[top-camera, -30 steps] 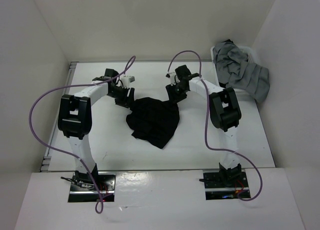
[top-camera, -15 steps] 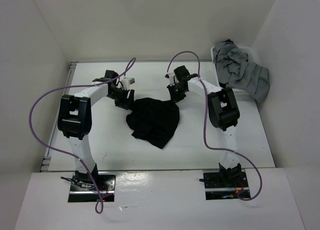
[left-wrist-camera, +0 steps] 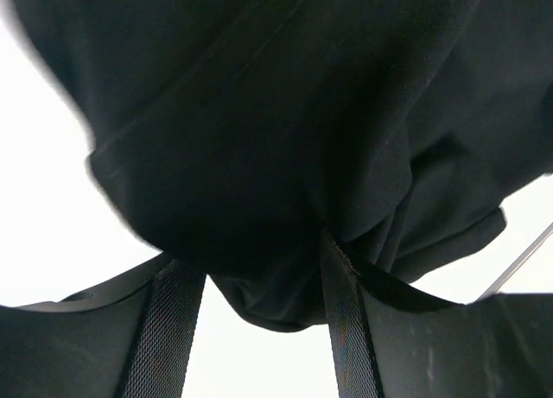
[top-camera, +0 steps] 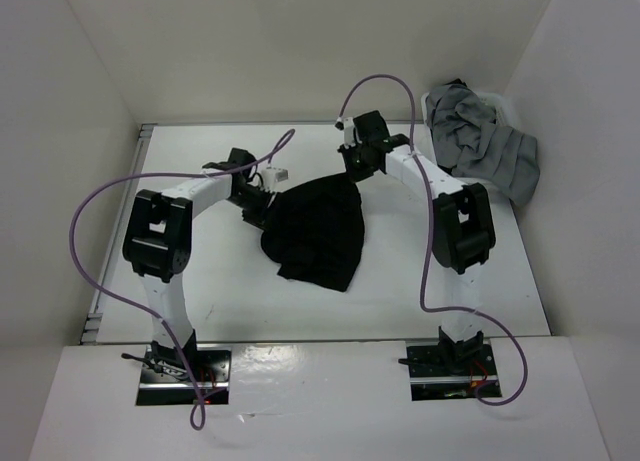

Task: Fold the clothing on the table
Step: Flatten the skirt out

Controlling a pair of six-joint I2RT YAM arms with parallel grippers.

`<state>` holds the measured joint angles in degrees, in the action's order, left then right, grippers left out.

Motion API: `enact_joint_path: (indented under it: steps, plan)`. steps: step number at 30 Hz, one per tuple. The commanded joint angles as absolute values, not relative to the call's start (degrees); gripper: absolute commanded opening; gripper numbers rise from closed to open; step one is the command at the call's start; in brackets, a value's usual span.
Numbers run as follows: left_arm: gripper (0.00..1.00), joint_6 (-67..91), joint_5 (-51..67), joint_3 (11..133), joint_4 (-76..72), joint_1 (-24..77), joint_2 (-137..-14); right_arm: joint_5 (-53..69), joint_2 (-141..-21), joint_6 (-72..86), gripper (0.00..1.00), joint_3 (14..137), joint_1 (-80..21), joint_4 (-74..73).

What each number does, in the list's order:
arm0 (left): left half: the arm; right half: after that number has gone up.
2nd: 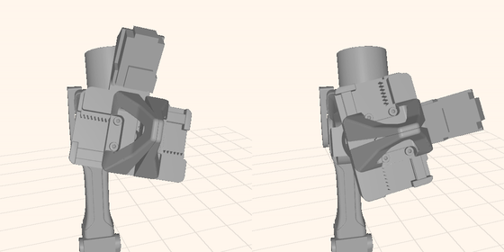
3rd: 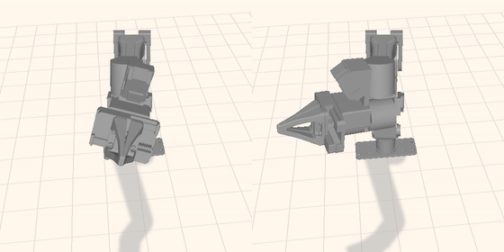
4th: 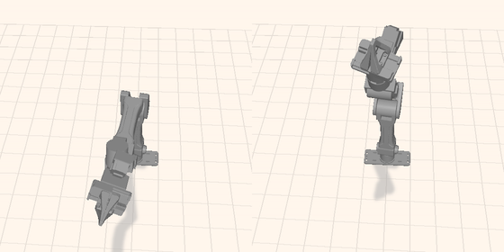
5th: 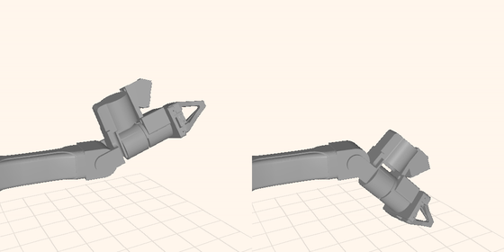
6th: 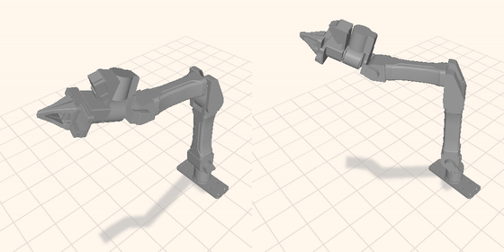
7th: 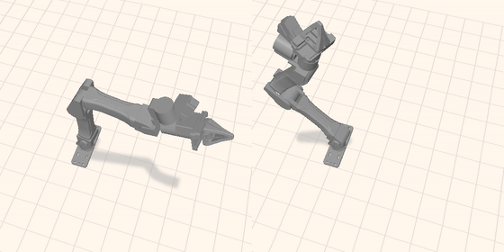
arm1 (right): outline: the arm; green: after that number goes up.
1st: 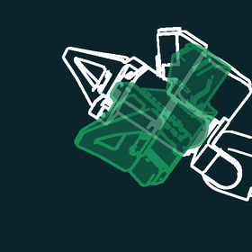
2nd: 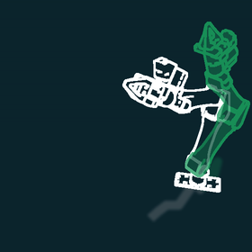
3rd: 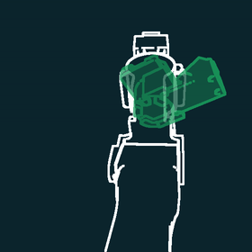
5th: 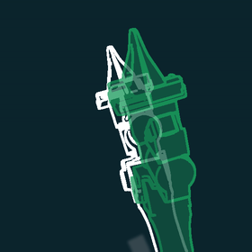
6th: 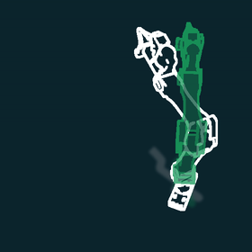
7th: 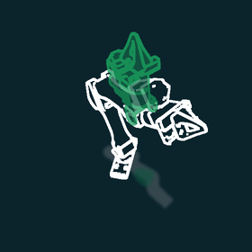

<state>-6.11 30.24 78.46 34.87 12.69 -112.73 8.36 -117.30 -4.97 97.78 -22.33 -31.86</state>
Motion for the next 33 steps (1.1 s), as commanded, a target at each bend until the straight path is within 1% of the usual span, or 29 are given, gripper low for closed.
enact_joint_path:
  steps: [1, 4, 7, 12, 17, 18, 20, 22, 25, 26, 30, 33]
  plan:
    - [0.61, -8.3, 28.6, 77.7, 36.4, 14.9, -112.1, 5.6, -113.6, -3.9, 0.00, 100.0, -22.8, -27.9]
    - [0.61, -9.0, 28.0, 76.6, 37.0, 17.1, -113.3, 4.5, -112.4, -3.3, 0.00, 100.0, -22.8, -26.7]
    - [0.57, -10.2, 28.0, 76.0, 39.0, 18.4, -114.0, 3.8, -111.8, -2.8, 0.00, 100.0, -22.8, -26.0]
    - [0.55, -13.1, 29.8, 76.0, 42.6, 19.4, -114.0, 2.0, -111.3, -2.8, 0.00, 101.1, -22.8, -26.0]
    - [0.55, -15.0, 31.5, 76.6, 45.9, 18.0, -107.3, 2.5, -110.7, -2.8, 0.00, 101.1, -22.8, -26.5]
    - [0.61, -15.0, 32.2, 77.5, 46.4, 17.0, -105.8, 2.5, -110.7, -2.8, 0.00, 101.1, -22.8, -26.5]
    - [0.64, -14.2, 33.8, 79.5, 45.9, 13.6, -101.7, 3.2, -110.7, -2.8, 0.00, 101.1, -22.8, -26.5]
    - [0.69, -11.7, 34.4, 79.5, 42.0, 11.6, -98.6, 4.2, -110.7, -2.8, 0.00, 101.1, -22.8, -27.1]
    - [0.70, -6.3, 36.8, 78.8, 34.6, 8.5, -98.0, 6.1, -110.2, -2.2, 0.00, 101.1, -22.8, -27.6]
    - [0.70, -4.0, 37.3, 78.2, 32.9, 8.0, -99.0, 6.2, -109.7, -2.2, 0.00, 101.6, -23.4, -28.2]
    - [0.62, -0.7, 40.6, 79.1, 27.3, 8.0, -107.3, 6.2, -106.9, -2.2, 0.00, 100.2, -24.7, -28.2]
    - [0.61, 1.1, 44.6, 80.6, 24.6, 8.0, -112.1, 6.2, -104.5, -2.7, 0.00, 97.9, -25.2, -28.2]
